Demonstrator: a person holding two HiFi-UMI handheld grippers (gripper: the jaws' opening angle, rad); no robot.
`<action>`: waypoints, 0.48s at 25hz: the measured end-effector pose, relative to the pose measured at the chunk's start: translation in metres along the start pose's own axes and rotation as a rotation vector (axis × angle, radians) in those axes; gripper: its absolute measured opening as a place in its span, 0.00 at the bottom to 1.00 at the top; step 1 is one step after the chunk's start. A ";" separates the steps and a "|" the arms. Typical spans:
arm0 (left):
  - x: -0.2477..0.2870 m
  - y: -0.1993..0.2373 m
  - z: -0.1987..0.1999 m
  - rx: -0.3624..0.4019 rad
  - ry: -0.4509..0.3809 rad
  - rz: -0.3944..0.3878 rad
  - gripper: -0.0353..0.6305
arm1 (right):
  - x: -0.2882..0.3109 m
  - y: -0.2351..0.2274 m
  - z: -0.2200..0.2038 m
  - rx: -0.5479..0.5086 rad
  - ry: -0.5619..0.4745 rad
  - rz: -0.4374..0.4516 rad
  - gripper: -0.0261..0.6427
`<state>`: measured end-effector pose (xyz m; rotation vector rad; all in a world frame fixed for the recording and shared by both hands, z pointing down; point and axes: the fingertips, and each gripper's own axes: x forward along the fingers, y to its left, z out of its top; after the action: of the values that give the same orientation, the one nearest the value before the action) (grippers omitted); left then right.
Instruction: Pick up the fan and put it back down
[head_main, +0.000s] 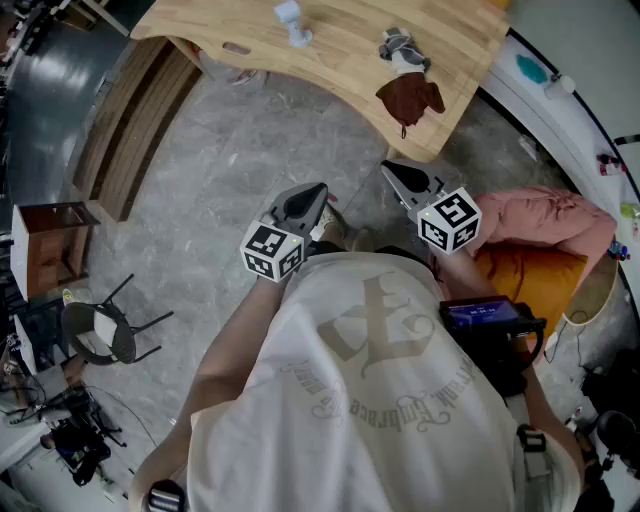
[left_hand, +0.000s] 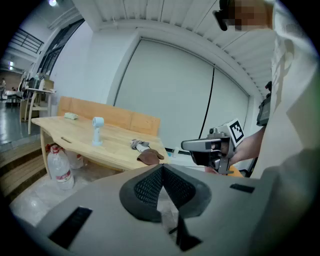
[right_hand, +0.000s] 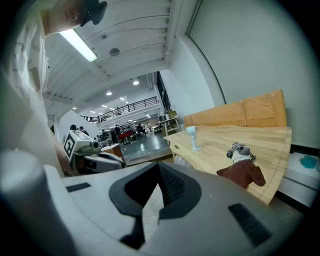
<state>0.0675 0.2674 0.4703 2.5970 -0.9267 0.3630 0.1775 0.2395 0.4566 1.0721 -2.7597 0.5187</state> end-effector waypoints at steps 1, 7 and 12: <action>0.001 -0.004 0.000 0.002 0.000 -0.002 0.07 | -0.004 0.000 0.000 -0.002 -0.001 -0.001 0.06; 0.002 -0.015 0.007 0.023 -0.004 -0.014 0.07 | -0.018 0.001 0.011 0.010 -0.066 -0.007 0.06; 0.001 -0.010 0.012 0.040 -0.006 -0.005 0.07 | -0.011 -0.004 0.015 -0.036 -0.060 -0.020 0.06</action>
<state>0.0760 0.2693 0.4574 2.6371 -0.9242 0.3770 0.1880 0.2380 0.4406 1.1240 -2.7951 0.4397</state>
